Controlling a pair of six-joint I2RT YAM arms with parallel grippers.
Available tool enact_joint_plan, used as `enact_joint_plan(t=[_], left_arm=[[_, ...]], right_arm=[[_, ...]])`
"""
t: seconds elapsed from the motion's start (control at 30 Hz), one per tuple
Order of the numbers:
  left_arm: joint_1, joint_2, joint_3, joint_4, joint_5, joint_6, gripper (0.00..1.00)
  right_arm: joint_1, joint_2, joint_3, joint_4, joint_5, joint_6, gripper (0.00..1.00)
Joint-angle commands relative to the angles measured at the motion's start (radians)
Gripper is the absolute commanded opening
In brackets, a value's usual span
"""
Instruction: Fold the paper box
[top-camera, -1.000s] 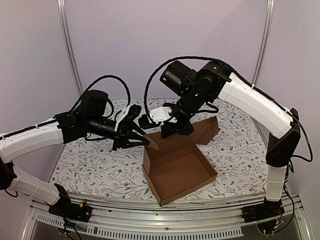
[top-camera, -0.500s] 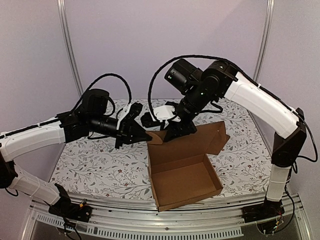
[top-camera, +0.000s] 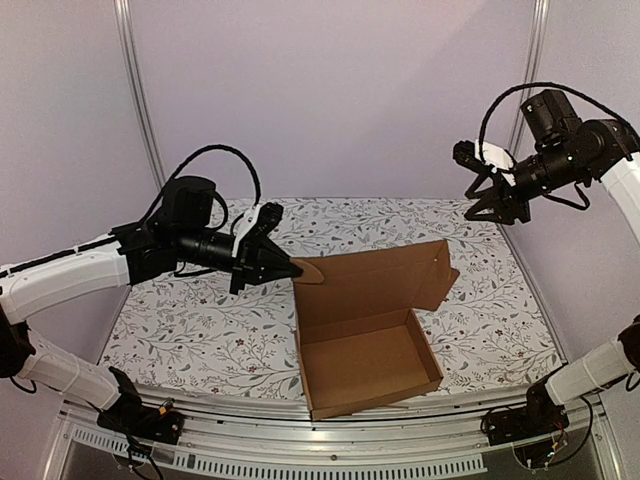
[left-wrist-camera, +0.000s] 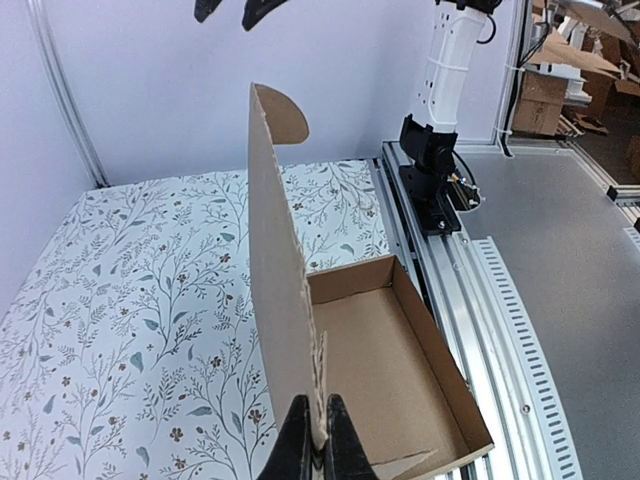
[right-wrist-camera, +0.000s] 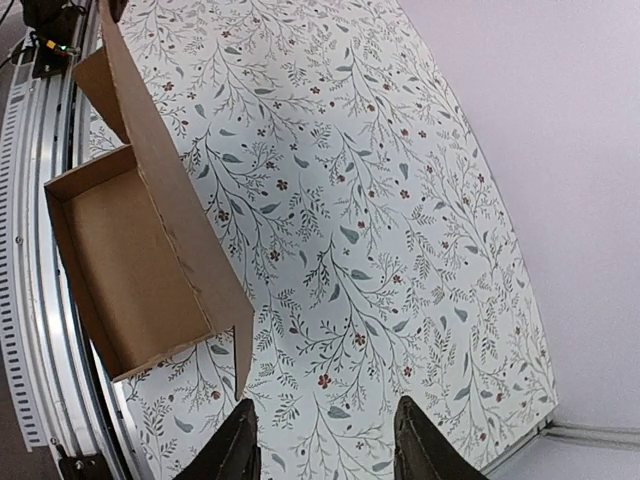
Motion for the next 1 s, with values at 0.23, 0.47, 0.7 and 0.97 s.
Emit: enact_joint_plan(t=[0.23, 0.47, 0.7, 0.97], left_arm=[[0.016, -0.022, -0.018, -0.02, 0.0, 0.004, 0.0], [0.014, -0.025, -0.037, 0.012, -0.017, -0.017, 0.0], [0.01, -0.031, -0.049, 0.02, -0.037, -0.02, 0.0], [-0.019, -0.04, -0.061, 0.024, -0.101, -0.032, 0.0]], right_arm=[[-0.322, 0.03, -0.448, 0.187, -0.149, 0.037, 0.41], [-0.206, 0.055, -0.521, 0.257, -0.112, 0.048, 0.42], [-0.033, 0.053, -0.567, 0.251, -0.072, 0.058, 0.44], [-0.001, 0.108, -0.512, 0.223, -0.229, 0.204, 0.48]])
